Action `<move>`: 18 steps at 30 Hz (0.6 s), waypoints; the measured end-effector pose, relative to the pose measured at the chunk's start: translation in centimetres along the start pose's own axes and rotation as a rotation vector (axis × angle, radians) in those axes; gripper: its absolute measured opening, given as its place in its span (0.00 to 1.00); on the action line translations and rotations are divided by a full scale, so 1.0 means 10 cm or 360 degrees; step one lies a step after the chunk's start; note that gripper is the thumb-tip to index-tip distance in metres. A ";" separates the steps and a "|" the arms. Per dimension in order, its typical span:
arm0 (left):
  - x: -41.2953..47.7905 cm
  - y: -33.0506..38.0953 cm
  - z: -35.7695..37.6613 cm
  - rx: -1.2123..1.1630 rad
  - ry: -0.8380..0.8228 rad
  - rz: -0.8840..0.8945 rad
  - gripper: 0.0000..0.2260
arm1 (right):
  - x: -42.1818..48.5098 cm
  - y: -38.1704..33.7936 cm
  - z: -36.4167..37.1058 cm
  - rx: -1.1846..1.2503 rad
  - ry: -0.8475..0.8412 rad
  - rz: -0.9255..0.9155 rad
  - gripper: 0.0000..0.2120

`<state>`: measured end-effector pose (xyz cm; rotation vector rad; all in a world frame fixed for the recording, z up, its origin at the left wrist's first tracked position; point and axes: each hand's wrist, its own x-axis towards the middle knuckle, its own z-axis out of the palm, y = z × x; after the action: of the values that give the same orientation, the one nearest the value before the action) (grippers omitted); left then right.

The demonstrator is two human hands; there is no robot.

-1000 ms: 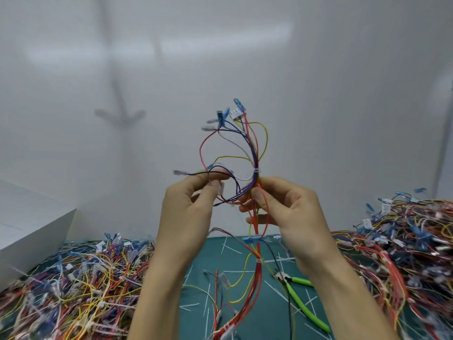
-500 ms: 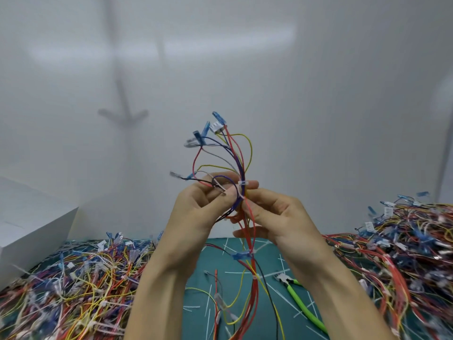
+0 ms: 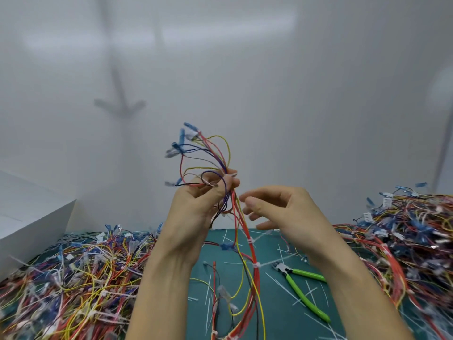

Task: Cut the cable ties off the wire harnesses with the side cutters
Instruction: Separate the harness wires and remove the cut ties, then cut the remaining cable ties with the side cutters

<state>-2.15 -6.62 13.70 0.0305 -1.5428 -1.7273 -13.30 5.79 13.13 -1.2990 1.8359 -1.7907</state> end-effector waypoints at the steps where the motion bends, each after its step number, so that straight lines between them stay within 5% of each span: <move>1: 0.00 0.00 -0.01 -0.0057 0.0023 -0.0015 0.10 | 0.02 0.03 -0.06 -0.0123 0.0026 0.0035 0.04; 5: 0.02 0.03 -0.05 -0.0023 0.0098 -0.0015 0.10 | 0.08 0.29 -0.25 -0.1187 0.0205 0.0230 0.07; 8: 0.02 0.04 -0.04 0.0158 0.0136 0.0025 0.01 | 0.09 0.54 -0.26 -0.1925 -0.0013 0.0547 0.10; 13: 0.00 0.05 -0.03 0.0329 0.0139 0.0014 0.03 | 0.05 0.84 -0.21 -0.2125 -0.0430 0.0999 0.21; 18: -0.02 0.04 -0.05 0.0378 0.0057 -0.0090 0.06 | 0.01 1.01 -0.20 -0.2210 -0.0559 0.1103 0.22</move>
<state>-1.56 -6.88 13.88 0.2264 -1.7268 -1.5689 -18.83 5.38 4.43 -0.8740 2.7875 0.2191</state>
